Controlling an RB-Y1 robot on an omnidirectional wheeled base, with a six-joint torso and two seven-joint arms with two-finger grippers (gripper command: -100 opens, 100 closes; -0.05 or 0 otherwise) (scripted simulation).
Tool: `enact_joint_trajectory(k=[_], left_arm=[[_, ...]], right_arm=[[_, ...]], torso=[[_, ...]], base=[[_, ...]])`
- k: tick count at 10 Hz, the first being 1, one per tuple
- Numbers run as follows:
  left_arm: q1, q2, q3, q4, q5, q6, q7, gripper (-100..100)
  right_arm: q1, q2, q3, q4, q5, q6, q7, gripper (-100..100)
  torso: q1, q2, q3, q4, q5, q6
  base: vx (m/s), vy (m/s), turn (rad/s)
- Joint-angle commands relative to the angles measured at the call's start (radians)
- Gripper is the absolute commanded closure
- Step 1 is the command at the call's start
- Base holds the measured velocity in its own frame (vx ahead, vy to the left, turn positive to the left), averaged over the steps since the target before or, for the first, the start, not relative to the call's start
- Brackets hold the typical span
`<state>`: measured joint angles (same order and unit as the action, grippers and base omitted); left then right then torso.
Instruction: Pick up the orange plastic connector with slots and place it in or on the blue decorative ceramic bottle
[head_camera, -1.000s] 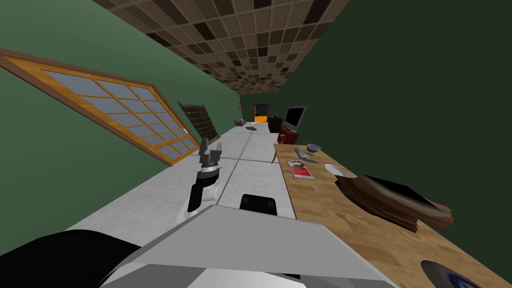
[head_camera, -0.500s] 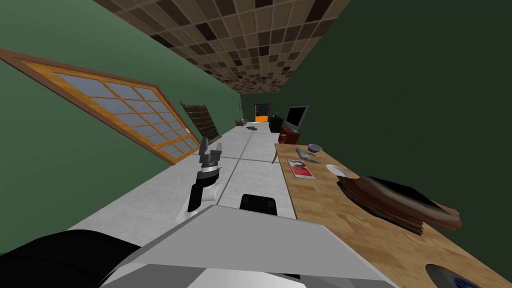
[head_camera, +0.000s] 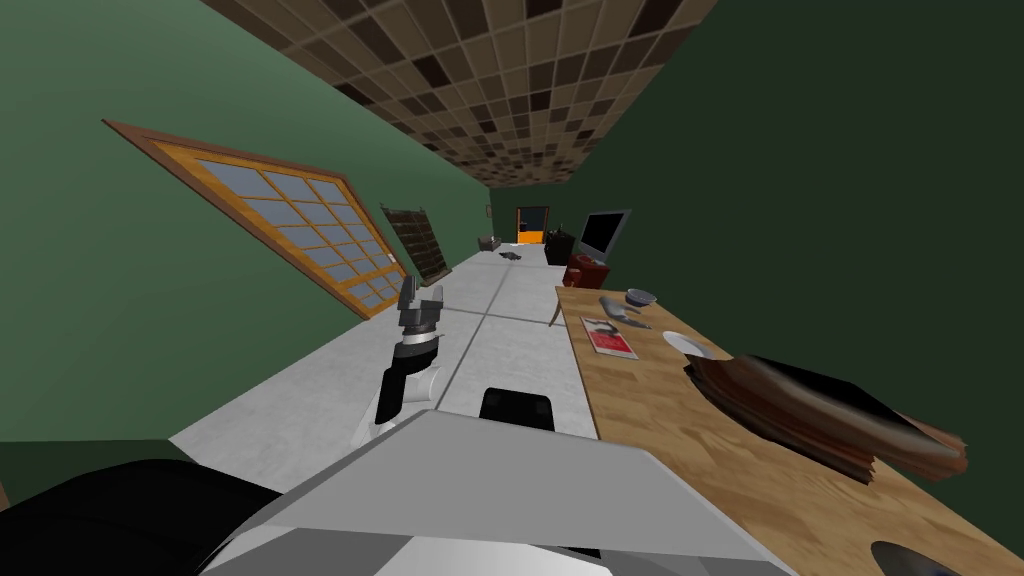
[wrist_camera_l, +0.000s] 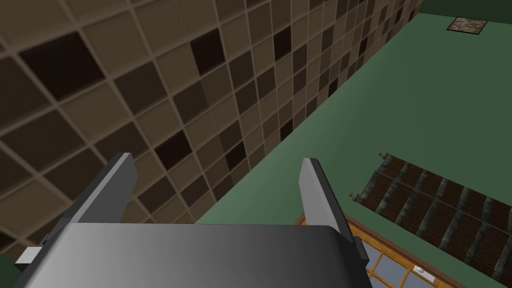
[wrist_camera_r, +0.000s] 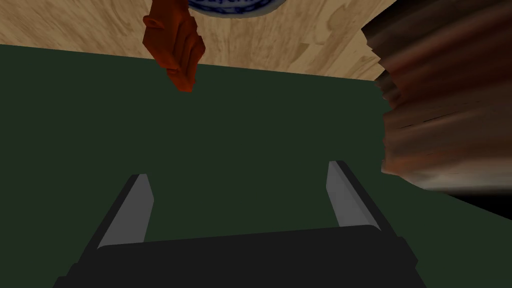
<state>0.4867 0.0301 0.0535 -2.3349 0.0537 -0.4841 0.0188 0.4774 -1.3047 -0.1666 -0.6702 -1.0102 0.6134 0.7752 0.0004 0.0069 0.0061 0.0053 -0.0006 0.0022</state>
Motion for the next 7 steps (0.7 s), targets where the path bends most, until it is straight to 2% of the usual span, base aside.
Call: enact_joint_trajectory(k=[1, 2, 7], left_arm=[[0.000, 0.000, 0.000, 0.000, 0.000, 0.000, 0.000, 0], [0.000, 0.000, 0.000, 0.000, 0.000, 0.000, 0.000, 0], [0.000, 0.000, 0.000, 0.000, 0.000, 0.000, 0.000, 0]], right_arm=[[0.000, 0.000, 0.000, 0.000, 0.000, 0.000, 0.000, -100], [0.003, -0.002, -0.001, -0.005, 0.000, 0.006, -0.009, 0], [0.003, -0.002, -0.001, -0.004, 0.000, 0.005, -0.008, 0]], torso=[[0.000, 0.000, 0.000, 0.000, 0.000, 0.000], [-0.001, -0.002, -0.001, 0.000, -0.001, 0.001], [-0.003, -0.005, -0.003, -0.001, -0.001, 0.001]], base=[[-0.032, 0.016, 0.027], [-0.006, 0.003, -0.007], [0.000, 0.000, 0.000]])
